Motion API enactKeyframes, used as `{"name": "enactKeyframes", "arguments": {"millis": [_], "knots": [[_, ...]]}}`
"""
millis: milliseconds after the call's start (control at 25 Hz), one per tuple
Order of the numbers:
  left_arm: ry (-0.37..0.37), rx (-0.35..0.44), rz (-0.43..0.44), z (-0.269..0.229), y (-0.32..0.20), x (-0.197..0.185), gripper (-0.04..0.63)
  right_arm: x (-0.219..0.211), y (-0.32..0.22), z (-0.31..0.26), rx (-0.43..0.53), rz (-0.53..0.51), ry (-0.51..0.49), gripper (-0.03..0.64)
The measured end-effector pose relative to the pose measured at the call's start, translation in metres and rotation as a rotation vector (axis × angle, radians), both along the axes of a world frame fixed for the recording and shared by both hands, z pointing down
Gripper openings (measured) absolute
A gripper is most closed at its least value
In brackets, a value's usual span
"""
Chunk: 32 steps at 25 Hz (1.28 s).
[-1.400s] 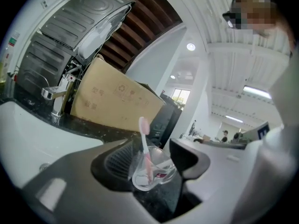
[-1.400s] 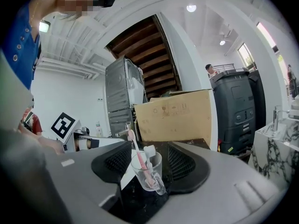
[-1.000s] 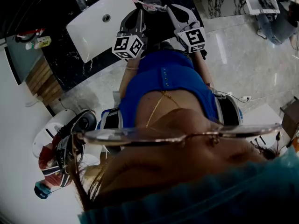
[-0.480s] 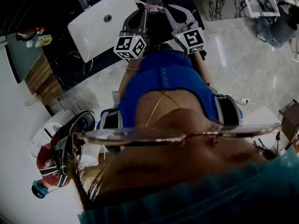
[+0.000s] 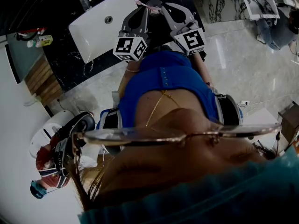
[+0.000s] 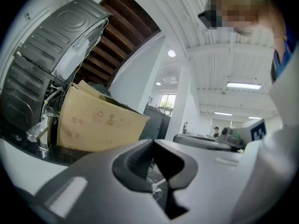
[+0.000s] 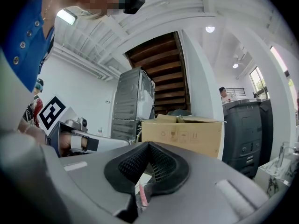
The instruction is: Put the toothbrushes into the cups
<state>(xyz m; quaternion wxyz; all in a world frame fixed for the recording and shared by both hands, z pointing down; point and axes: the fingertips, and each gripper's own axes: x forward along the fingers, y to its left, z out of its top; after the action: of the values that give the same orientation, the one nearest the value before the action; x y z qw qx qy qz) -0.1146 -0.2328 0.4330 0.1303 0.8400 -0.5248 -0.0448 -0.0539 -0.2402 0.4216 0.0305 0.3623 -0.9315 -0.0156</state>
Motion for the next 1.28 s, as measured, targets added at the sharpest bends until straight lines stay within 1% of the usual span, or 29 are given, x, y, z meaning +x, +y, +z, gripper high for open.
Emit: {"name": "enactKeyframes", "arguments": {"millis": [80, 200, 800, 1080, 1280], "knots": [[-0.001, 0.012, -0.008, -0.004, 0.0, -0.001, 0.005, -0.002, 0.001, -0.003, 0.007, -0.003, -0.001, 0.0], [-0.021, 0.019, -0.024, -0.004, 0.0, 0.0, 0.004, -0.003, 0.002, -0.005, 0.012, -0.006, 0.01, 0.0], [-0.02, 0.004, -0.023, -0.001, 0.004, 0.004, 0.005, -0.002, 0.005, -0.005, 0.004, -0.026, 0.003, 0.0], [-0.02, -0.004, -0.024, 0.002, 0.005, 0.003, 0.004, -0.003, 0.007, -0.001, -0.007, -0.034, 0.02, 0.0], [-0.036, -0.015, -0.02, 0.006, 0.005, 0.004, 0.003, -0.004, 0.008, -0.001, -0.01, -0.037, 0.02, 0.0]]}}
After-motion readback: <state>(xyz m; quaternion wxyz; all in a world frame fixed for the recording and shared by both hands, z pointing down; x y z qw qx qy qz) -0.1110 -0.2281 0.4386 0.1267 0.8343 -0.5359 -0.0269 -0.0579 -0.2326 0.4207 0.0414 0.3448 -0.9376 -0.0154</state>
